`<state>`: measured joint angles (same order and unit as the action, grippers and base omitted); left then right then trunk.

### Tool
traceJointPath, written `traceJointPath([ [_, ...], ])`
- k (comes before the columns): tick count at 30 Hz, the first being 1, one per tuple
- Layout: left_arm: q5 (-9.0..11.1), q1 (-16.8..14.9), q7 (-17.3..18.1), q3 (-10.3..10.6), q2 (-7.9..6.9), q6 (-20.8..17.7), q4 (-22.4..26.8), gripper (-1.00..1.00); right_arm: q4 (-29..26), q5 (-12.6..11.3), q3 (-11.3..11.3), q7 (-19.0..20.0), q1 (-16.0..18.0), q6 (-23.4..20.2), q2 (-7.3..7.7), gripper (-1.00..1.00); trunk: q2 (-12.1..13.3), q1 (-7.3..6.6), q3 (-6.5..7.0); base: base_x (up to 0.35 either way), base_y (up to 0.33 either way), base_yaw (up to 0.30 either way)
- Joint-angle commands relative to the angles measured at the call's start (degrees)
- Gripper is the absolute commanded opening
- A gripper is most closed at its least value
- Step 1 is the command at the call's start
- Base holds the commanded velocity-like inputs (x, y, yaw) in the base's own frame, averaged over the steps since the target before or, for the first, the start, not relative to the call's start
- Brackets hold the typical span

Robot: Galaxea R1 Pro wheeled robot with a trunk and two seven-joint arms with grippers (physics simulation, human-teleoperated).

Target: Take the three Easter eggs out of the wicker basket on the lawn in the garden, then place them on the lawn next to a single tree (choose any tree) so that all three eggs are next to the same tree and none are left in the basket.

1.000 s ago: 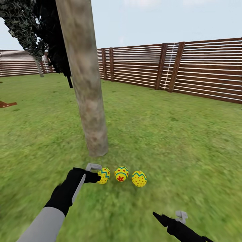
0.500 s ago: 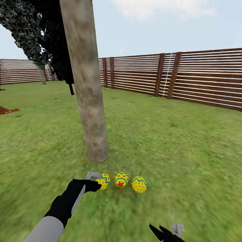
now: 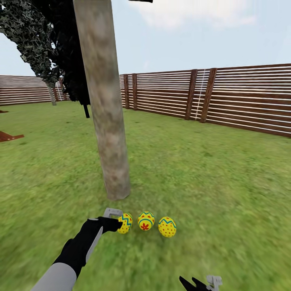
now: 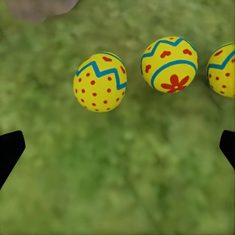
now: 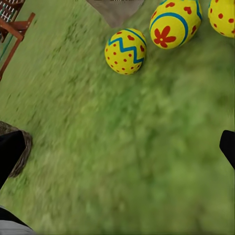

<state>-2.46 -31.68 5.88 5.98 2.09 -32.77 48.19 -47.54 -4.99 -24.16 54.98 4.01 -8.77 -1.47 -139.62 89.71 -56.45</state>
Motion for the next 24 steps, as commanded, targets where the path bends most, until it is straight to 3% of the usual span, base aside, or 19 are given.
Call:
traceJointPath([
  [1,-0.3,0.0,0.3,0.0,0.01,-0.2,0.0,1.0,0.0,-0.3,-0.2,0.3,0.0,-0.5,-0.05,1.0,0.4,-0.24,0.13,0.0,0.0,0.0],
  [9,-0.2,0.0,0.3,-0.1,0.01,2.2,-2.6,1.0,0.2,-0.3,-0.3,0.3,0.0,-0.1,-0.03,1.0,3.6,-1.99,1.57,0.0,0.0,0.0],
  [24,-0.2,0.0,0.4,-0.1,0.01,2.8,-3.2,1.0,0.3,-0.3,-0.3,-1.5,0.0,-0.2,-0.03,1.0,9.6,-5.29,4.26,0.0,0.0,0.0],
])
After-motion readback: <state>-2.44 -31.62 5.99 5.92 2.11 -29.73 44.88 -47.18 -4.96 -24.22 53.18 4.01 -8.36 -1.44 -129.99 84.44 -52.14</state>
